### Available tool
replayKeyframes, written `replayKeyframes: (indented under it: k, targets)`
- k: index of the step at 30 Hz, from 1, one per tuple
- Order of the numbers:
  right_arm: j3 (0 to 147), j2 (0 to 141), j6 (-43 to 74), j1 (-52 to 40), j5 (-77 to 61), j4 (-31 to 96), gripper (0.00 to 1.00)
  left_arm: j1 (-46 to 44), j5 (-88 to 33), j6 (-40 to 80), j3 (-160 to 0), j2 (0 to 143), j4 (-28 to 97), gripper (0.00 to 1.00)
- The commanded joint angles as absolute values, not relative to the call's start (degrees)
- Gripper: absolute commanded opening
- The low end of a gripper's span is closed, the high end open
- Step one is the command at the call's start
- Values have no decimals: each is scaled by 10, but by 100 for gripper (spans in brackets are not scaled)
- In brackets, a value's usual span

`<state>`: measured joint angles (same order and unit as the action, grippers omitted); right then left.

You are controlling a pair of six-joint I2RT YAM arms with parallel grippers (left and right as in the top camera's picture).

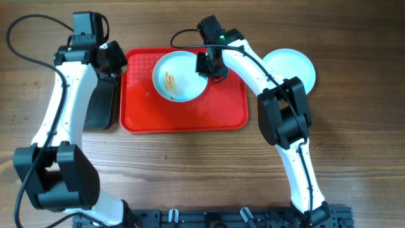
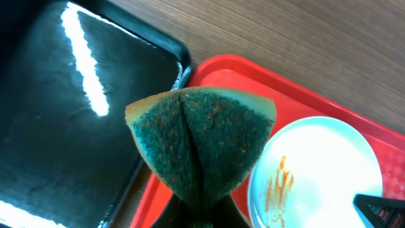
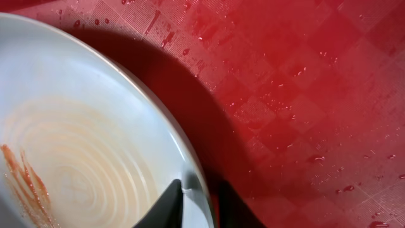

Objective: Clean dirty plates on tray and stack at the side
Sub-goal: 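Scrub the held plate with the sponge in the left gripper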

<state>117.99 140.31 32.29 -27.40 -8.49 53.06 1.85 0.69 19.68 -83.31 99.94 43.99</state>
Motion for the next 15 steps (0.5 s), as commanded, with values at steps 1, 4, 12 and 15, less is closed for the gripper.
replayKeyframes:
  k: [1,4,12,15]
  targets:
    - [1176,1412,315,-278,-77,528,12,20,-81,202,-809,1030,422,4]
    - [1176,1412,315,-278,-78,532,4,7,-136,202,-809,1068,400,4]
    - [1176,1412,315,-278,-90,533,4,-82,-131,158,-809,1133,272,4]
    - [1176,1412,315,-278,-90,533,4,-101,-110,119,-809,1163,213,4]
